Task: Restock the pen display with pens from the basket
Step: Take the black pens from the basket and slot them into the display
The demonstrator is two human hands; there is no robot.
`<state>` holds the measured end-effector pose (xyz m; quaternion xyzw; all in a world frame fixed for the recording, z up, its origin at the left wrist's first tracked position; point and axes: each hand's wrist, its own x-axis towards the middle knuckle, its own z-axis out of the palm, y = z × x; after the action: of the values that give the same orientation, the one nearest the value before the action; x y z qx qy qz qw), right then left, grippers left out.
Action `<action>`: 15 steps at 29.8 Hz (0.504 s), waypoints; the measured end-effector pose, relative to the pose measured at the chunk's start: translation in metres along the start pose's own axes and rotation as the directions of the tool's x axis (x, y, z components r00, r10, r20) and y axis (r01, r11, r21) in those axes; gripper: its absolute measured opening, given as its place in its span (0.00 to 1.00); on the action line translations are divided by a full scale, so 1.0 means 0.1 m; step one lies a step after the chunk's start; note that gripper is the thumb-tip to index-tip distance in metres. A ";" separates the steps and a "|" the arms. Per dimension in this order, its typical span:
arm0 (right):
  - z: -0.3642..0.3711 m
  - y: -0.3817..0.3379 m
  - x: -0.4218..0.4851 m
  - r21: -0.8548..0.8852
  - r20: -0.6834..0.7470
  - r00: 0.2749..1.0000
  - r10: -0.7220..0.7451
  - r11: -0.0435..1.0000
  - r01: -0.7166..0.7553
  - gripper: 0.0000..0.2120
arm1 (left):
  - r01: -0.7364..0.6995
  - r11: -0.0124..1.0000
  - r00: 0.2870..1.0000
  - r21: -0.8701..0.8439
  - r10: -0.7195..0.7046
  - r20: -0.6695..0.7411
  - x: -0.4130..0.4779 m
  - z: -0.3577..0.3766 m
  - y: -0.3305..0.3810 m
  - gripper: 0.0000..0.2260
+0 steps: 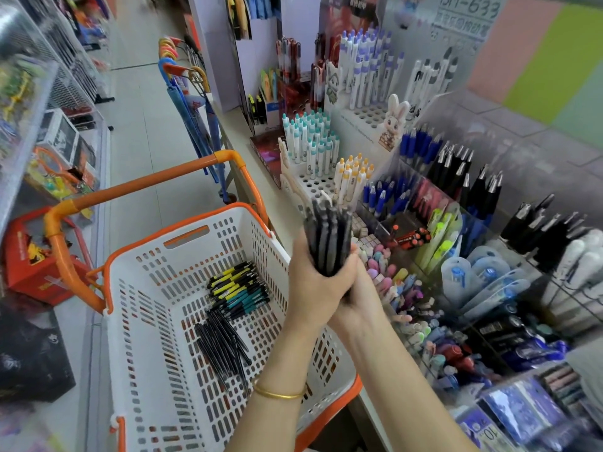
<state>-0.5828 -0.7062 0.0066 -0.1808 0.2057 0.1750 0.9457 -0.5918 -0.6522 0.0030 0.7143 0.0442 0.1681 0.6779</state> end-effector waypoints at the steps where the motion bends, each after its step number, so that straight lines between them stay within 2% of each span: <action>1: 0.01 0.00 0.01 0.019 0.011 0.999 -0.033 0.999 0.033 0.22 | -0.023 0.999 0.999 0.036 0.022 0.047 0.00 -0.01 0.00 0.15; 3: 0.01 -0.01 0.03 0.034 0.004 0.997 -0.077 0.996 0.077 0.26 | -0.046 0.995 0.994 0.084 0.037 0.105 0.01 -0.03 0.00 0.14; 9: 0.03 -0.04 0.05 0.076 -0.037 0.999 -0.026 0.997 0.029 0.26 | -0.038 0.998 0.988 0.056 0.029 0.149 0.00 -0.05 0.01 0.14; 14: 0.03 -0.03 0.03 0.084 -0.074 0.997 0.013 0.996 -0.007 0.12 | 0.002 0.999 0.989 0.041 -0.009 0.149 0.00 -0.07 0.01 0.14; 15: 0.02 -0.03 0.04 0.081 -0.075 0.997 0.012 0.997 -0.006 0.12 | 0.007 0.999 0.988 0.042 -0.014 0.153 0.00 -0.07 0.03 0.16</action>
<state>-0.5781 -0.7067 0.0075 -0.1479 0.2492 0.1639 0.9429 -0.5943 -0.6458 0.0058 0.7389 -0.0009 0.1081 0.6651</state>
